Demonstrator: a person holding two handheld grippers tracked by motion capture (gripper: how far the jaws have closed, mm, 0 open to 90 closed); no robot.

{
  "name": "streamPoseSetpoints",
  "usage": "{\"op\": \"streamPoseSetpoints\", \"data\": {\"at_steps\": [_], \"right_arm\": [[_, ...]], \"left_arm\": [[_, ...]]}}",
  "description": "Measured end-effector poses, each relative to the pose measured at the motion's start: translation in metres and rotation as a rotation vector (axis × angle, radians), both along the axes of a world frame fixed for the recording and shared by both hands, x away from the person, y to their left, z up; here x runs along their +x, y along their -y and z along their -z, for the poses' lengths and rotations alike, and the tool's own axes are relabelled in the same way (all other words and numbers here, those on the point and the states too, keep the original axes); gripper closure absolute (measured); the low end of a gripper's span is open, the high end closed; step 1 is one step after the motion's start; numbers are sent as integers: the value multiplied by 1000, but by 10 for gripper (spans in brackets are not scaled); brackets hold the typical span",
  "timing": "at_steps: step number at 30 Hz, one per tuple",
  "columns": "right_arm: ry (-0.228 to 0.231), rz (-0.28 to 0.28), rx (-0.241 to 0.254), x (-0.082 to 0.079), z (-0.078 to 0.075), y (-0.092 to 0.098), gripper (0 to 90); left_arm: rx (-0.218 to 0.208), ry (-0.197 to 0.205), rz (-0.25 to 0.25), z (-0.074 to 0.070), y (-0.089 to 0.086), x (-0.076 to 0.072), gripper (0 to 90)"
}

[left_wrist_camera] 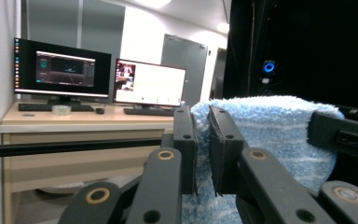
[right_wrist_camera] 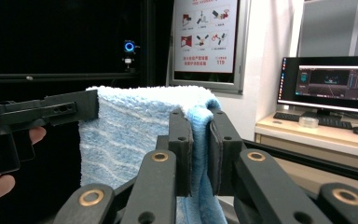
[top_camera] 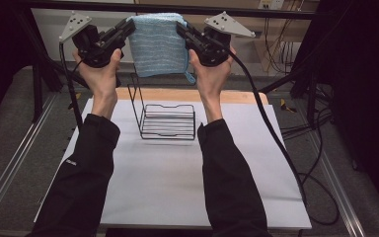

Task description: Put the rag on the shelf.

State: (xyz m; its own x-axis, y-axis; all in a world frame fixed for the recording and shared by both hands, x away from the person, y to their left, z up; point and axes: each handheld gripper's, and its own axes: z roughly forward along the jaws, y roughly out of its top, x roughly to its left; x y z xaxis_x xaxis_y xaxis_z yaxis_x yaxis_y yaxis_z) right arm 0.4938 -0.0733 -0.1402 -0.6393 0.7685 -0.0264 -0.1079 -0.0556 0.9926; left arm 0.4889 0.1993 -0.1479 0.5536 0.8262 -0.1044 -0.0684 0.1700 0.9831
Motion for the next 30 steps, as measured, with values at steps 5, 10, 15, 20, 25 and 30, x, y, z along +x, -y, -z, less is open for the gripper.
{"op": "streamPoseSetpoints", "data": {"at_steps": [5, 10, 15, 20, 25, 30], "right_arm": [[-15, 6, -12, 7, 4, -1, 819], [-31, 14, -26, 12, 10, -4, 819], [-57, 18, -22, 16, 17, -3, 819], [-68, 22, -31, 18, 22, -3, 819], [-89, 25, -46, 21, 31, -1, 819], [-105, 21, -42, 22, 40, 2, 820]], "left_arm": [[10, -9, -5, 3, -1, 8, 823], [38, -22, -13, 7, -2, 13, 822], [65, -24, -8, 11, -1, 15, 822], [66, -44, 0, 20, -2, 18, 823], [81, -51, 8, 28, -1, 20, 822], [88, -67, 19, 38, 1, 21, 822]]}}
